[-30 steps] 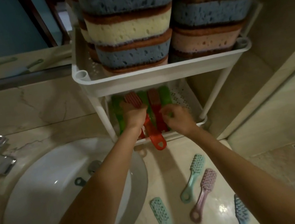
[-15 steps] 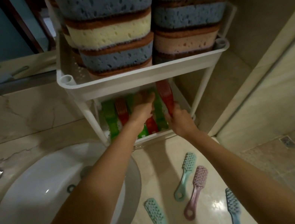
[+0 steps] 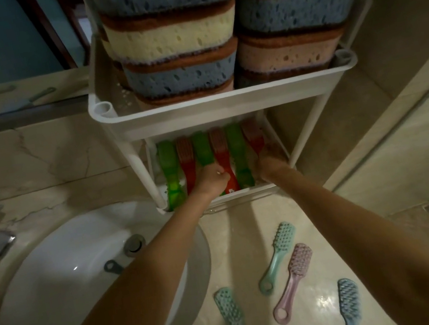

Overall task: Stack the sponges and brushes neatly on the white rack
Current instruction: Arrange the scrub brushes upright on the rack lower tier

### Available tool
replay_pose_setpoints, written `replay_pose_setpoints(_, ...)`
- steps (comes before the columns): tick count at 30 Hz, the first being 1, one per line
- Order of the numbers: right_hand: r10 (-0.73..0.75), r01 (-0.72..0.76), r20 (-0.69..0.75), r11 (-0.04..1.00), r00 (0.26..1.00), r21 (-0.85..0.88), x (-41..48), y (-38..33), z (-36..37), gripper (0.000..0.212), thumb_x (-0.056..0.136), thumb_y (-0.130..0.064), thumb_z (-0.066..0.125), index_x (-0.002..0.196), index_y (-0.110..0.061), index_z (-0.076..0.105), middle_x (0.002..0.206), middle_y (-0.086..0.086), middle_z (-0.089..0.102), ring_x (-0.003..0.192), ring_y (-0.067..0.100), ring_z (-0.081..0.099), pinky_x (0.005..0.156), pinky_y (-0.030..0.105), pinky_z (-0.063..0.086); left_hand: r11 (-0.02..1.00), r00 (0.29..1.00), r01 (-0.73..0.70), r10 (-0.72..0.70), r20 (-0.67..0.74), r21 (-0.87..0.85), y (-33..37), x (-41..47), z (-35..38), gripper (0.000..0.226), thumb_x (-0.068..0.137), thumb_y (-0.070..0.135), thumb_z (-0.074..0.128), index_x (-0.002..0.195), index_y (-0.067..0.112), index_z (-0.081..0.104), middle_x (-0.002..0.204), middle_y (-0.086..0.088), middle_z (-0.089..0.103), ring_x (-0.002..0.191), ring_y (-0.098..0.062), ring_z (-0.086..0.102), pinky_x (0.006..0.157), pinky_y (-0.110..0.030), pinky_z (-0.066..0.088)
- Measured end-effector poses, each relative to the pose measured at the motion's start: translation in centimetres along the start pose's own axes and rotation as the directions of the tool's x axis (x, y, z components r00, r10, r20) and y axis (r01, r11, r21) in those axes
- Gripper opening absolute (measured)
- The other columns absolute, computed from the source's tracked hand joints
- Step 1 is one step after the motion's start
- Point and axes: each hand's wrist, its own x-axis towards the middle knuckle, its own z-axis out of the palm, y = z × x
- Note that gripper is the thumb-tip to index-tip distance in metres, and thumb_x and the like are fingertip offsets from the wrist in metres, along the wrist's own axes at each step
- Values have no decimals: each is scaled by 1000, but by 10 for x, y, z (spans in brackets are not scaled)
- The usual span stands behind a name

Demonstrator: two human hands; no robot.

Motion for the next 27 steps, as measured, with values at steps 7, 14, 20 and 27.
replay_pose_setpoints(7,-16,5,-114,995,993,-96,1,6,15,45,95,-8,38,137,5,31,145,25,22,132,39,29,112,44,26,1000,999,-13,13,32,10,-6,1,6,33,94,7,46,125,-1,53,126,-17,56,118,-26,52,97,-29,39)
replay_pose_setpoints(14,-191,345,-468,899,863,268,-62,15,23,32,88,1,47,120,5,53,121,27,51,110,41,51,93,40,41,985,968,-159,169,-183,69,-13,-23,9,28,93,5,45,116,1,60,120,-14,63,112,-25,58,90,-26,42)
replay_pose_setpoints(20,-51,245,-464,897,884,369,-135,47,73,33,83,-6,58,115,0,51,115,21,51,105,36,53,81,37,44,953,930,-248,284,-234,171,-48,-87,18,19,91,10,49,99,4,64,102,-14,69,97,-28,62,78,-28,44)
replay_pose_setpoints(27,283,-172,-183,870,941,462,-181,69,123,48,80,-26,63,114,1,40,113,24,47,103,43,53,78,42,46,860,967,185,-245,66,476,-105,-144,55,70,92,48,46,141,3,24,135,-19,50,122,-35,50,97,-38,43)
